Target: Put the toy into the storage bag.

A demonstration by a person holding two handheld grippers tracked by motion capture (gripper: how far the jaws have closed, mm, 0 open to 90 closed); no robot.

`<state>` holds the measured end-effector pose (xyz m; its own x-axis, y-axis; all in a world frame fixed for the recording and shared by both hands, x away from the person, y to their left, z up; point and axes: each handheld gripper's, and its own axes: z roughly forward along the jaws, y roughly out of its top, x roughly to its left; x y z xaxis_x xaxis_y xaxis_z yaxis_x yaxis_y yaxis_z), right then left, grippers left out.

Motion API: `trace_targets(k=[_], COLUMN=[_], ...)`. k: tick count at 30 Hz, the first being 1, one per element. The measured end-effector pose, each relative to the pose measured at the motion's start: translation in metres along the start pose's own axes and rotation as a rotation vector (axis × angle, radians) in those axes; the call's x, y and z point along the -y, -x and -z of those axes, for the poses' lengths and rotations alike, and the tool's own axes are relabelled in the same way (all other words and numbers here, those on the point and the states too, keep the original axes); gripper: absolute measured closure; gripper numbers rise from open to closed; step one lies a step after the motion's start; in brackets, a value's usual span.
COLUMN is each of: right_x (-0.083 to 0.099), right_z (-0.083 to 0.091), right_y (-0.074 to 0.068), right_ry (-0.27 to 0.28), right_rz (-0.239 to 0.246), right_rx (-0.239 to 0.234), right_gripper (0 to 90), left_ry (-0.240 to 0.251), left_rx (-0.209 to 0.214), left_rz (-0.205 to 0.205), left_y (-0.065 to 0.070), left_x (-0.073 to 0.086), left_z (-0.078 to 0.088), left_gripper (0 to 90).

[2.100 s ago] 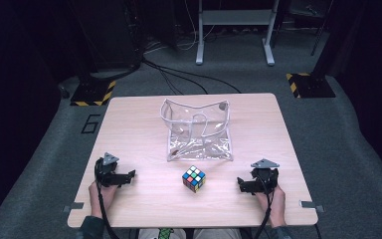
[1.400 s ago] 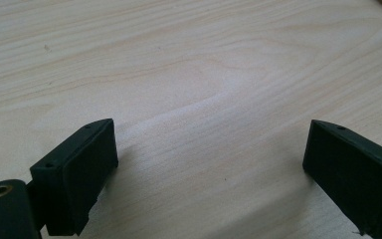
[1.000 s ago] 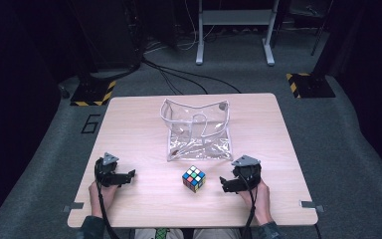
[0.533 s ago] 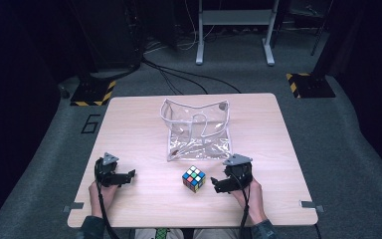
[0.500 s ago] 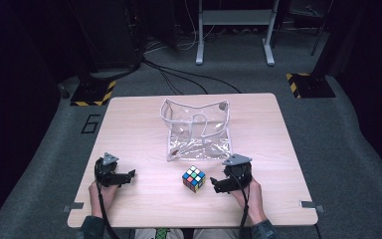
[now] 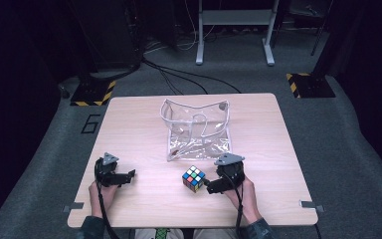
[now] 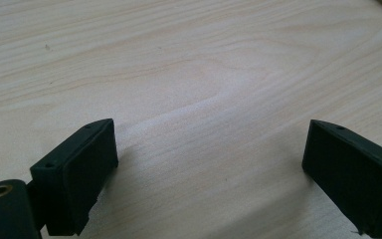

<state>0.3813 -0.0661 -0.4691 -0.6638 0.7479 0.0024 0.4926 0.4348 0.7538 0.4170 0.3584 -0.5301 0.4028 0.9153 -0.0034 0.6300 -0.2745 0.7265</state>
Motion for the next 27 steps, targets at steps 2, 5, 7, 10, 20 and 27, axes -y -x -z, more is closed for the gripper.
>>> trace_targets(k=[2, 5, 7, 10, 20, 27], right_x=[-0.002, -0.004, -0.006, -0.008, -0.013, -0.016], right_z=[-0.001, -0.002, -0.004, -0.005, -0.010, -0.014], right_y=[-0.002, -0.006, -0.008, -0.010, -0.018, -0.023], right_ry=[0.001, -0.002, -0.002, -0.005, -0.008, -0.015], right_rz=[0.007, 0.013, 0.018, 0.024, 0.039, 0.060], right_rx=[-0.006, -0.016, -0.022, -0.028, -0.050, -0.068], right_gripper=[0.9, 1.0, 1.0, 1.0, 1.2, 1.3], left_ry=[0.000, 0.000, 0.000, 0.000, 0.000, 0.000], left_rx=[0.000, 0.001, 0.001, 0.001, 0.000, 0.001], left_rz=[0.000, 0.001, 0.001, 0.000, 0.000, 0.000], left_y=[0.000, 0.000, 0.000, 0.000, 0.000, 0.000], left_x=[0.000, 0.000, 0.000, 0.000, 0.000, 0.000], left_z=[0.000, 0.000, 0.000, 0.000, 0.000, 0.000], left_gripper=[6.9, 6.9, 6.9, 6.9, 6.9, 6.9])
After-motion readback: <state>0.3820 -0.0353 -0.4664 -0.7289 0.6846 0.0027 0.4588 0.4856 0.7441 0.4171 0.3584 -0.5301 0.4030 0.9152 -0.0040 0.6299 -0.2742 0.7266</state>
